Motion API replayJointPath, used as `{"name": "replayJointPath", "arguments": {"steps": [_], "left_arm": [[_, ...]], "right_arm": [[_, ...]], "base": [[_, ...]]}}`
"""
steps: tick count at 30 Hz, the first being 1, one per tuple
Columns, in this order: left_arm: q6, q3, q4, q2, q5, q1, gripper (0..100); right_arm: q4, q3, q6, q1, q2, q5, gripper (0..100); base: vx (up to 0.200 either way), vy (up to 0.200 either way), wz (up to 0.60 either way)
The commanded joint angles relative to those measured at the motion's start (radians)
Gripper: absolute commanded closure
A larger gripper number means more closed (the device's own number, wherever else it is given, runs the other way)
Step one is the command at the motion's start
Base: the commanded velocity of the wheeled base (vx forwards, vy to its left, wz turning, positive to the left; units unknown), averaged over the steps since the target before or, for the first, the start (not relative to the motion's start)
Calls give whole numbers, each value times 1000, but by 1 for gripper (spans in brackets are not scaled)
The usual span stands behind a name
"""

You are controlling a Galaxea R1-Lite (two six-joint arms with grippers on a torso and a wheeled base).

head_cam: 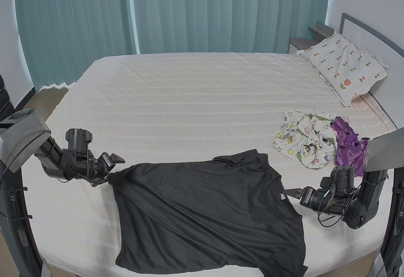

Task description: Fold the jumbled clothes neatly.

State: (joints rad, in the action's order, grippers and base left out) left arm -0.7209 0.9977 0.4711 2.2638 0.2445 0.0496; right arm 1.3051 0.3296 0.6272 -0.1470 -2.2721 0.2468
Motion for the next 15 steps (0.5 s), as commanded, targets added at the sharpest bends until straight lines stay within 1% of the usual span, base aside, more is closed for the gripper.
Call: {"name": "replayJointPath", "arguments": {"steps": [1,5,9,11,13,15], "left_arm": [[70,27,-75,-56,-1,21,0],[61,44,-85,-78,-1,33,0],[-9,41,-83,-98,12,36,0],[-48,2,-89,-133,13,16,0],[-80,-57,-77,-167,13,-20,0],[-91,-88,-75,-193,12,-43,0]], "right_arm": [[0,0,0,-2,0,0,0],[0,-1,0,-2,0,0,0],[2,3,0,-2,8,0,0],[2,6,2,-3,17,0,0],[-3,26,0,-3,31,0,0],[-18,77,-1,-3,33,-3,0]], "base": [[0,0,0],[0,0,0],[0,0,0],[0,0,0],[0,0,0],[0,0,0]]}}
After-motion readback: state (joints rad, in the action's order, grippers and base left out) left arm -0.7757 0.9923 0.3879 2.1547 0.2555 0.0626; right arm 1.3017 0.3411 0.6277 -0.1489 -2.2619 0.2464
